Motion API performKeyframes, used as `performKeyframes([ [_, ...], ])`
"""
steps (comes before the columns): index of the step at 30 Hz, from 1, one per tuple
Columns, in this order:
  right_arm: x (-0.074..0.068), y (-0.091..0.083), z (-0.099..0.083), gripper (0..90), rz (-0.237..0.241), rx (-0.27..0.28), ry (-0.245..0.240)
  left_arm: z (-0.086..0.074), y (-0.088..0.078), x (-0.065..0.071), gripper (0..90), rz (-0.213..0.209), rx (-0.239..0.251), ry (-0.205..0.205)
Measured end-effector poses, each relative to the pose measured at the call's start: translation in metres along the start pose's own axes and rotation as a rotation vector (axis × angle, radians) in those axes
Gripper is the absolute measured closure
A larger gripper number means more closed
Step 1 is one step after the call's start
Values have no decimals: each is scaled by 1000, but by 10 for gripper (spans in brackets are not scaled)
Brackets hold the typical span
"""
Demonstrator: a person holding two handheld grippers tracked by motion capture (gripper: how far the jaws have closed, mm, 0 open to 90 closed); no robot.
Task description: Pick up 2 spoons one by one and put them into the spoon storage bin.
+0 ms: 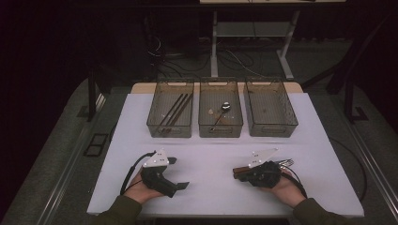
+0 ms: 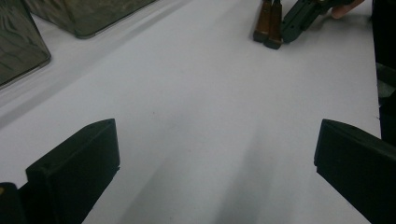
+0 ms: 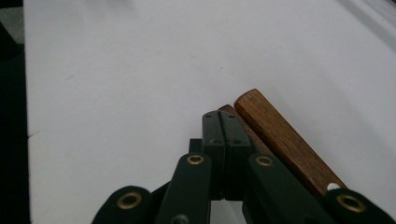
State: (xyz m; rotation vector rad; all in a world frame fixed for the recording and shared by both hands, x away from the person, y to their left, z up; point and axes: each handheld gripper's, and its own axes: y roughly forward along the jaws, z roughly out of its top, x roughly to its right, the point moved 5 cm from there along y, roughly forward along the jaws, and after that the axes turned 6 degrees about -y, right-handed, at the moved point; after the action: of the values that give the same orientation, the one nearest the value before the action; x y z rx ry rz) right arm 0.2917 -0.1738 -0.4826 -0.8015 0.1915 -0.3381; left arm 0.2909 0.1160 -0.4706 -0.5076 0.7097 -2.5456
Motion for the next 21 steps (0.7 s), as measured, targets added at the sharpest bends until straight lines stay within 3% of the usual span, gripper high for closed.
performKeyframes([
  [21,28,16,14,900,-65,24,32,0,0,0,0,-2,1,1],
])
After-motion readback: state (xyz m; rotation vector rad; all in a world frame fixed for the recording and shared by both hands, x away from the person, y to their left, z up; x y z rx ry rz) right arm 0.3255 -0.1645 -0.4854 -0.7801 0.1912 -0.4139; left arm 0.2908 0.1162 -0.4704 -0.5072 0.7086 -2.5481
